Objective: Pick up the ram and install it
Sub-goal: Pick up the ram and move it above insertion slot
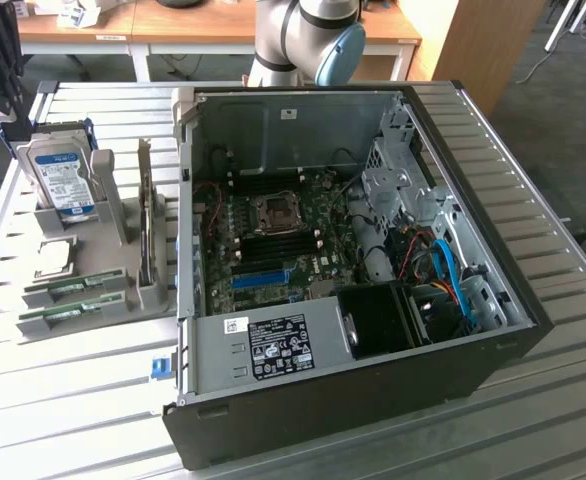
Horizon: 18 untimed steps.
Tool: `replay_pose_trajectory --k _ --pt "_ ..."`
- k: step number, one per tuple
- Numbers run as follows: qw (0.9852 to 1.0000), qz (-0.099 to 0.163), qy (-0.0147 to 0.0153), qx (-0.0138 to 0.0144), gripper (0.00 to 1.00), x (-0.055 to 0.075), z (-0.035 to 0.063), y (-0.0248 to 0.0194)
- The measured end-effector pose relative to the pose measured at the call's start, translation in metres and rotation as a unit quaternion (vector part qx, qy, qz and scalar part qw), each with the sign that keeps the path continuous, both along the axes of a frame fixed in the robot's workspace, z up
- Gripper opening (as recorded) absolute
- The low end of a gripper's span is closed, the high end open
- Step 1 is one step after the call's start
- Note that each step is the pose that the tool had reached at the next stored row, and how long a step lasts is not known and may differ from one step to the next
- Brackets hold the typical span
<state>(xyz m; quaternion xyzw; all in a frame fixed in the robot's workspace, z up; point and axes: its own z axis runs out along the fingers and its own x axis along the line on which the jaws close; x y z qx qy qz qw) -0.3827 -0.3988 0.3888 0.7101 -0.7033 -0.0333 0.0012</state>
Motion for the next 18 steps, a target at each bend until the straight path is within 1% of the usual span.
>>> replay_pose_trajectory --k 18 --pt "1.0000 0.000 0.0000 0.0000 0.11 0.0021 0.0001 0.0000"
